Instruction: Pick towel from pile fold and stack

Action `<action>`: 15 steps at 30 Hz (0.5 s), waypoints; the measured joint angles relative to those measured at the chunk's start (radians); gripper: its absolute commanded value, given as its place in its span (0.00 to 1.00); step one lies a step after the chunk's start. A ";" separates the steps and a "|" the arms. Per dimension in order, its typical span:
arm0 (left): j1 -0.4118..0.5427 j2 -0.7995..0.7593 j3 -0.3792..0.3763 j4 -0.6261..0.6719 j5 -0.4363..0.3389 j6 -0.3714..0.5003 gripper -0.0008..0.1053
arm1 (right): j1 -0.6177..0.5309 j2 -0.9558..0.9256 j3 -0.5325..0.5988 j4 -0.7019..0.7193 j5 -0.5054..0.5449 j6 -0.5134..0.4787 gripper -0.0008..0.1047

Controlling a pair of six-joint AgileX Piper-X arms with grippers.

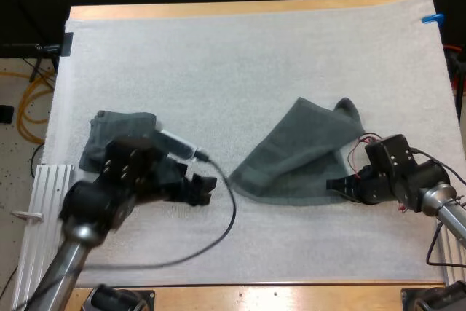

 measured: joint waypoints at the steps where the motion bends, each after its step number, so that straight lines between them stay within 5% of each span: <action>1: 0.000 0.037 0.000 -0.012 0.000 -0.008 0.62 | 0.000 0.000 0.000 0.003 0.002 0.000 0.01; 15: 0.000 0.455 0.000 -0.227 0.044 -0.045 0.62 | 0.000 0.000 0.002 0.011 0.001 0.000 0.01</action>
